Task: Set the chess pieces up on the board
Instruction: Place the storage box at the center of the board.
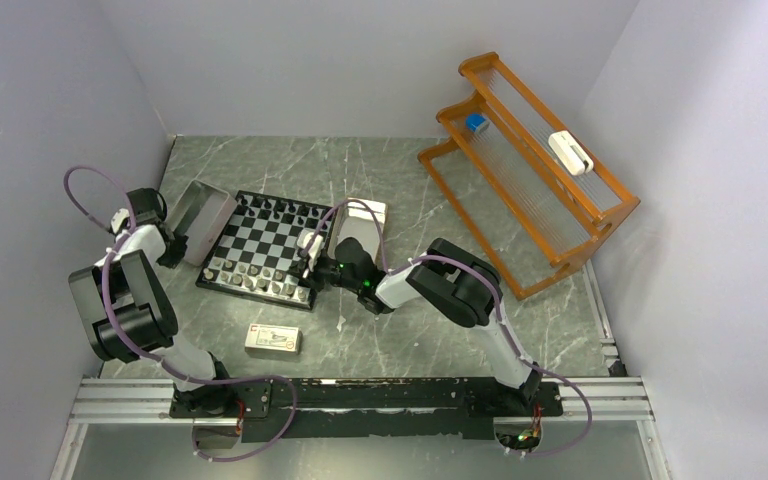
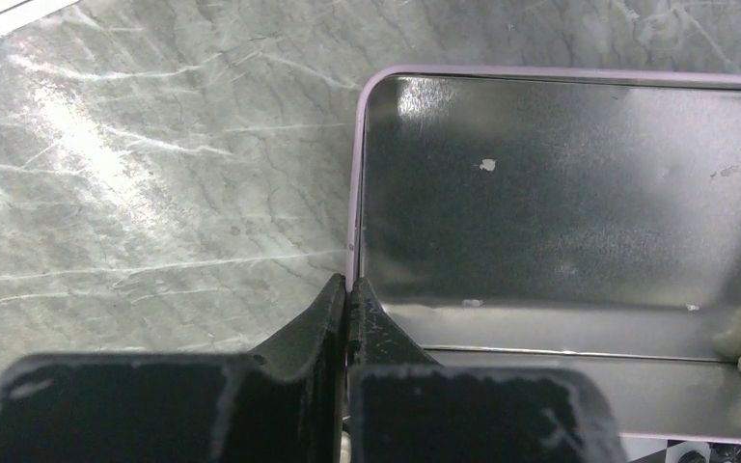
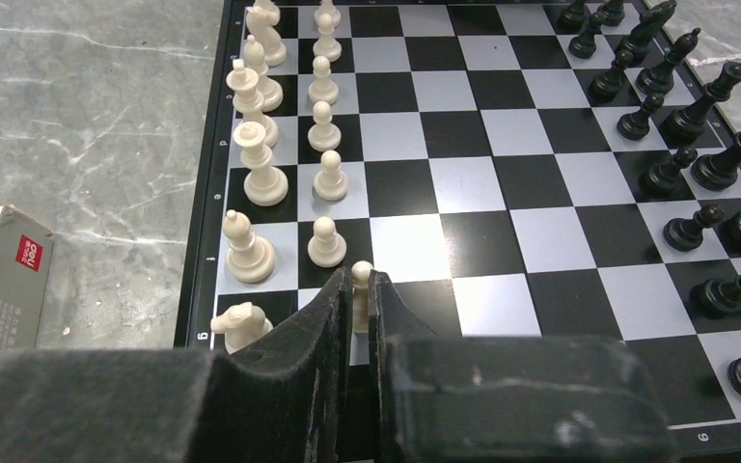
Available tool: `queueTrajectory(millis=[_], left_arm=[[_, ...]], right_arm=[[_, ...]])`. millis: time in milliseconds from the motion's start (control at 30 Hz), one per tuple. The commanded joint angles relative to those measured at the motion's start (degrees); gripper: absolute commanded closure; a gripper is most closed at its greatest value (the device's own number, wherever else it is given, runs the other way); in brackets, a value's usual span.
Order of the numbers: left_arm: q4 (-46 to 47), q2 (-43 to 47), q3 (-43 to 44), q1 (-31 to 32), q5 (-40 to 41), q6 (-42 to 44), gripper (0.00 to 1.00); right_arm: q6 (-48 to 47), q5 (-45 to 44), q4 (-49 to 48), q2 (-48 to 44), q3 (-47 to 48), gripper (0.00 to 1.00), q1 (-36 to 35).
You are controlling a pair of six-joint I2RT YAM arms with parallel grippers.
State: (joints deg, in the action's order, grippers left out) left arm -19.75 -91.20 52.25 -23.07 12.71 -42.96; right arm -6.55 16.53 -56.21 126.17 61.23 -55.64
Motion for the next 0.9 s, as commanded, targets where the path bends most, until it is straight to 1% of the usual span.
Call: queueTrajectory(millis=[0,100,300,433,633,867], left_arm=[[-3.9,-0.1,1.6,-0.2,0.1,-1.7,0.93],[-4.5,0.2,2.0,-0.2,-0.6,-2.1,0.9],[-5.0,0.2,2.7,-0.2,-1.0,-1.7,0.89],[-5.8,0.1,3.0,-0.1,-0.9,-1.9,0.88],[-7.8,0.1,3.6,-0.2,0.1,-2.7,0.82],[-8.3,-0.3,4.1,-0.1,-0.5,-2.0,0.77]], right_arm=[[-0.1,-0.9,-2.2,0.3,-0.7,0.85,-0.2],[0.0,-0.4,-2.1,-0.1,-0.8,0.84,-0.3],[0.8,-0.1,-2.9,-0.7,-2.1,0.8,-0.4],[1.0,-0.3,-3.3,-1.2,-2.8,0.79,-0.4],[1.3,0.0,-2.6,-1.9,-2.7,0.79,-0.5],[2.1,0.6,-1.6,-1.3,-1.1,0.83,-0.6]])
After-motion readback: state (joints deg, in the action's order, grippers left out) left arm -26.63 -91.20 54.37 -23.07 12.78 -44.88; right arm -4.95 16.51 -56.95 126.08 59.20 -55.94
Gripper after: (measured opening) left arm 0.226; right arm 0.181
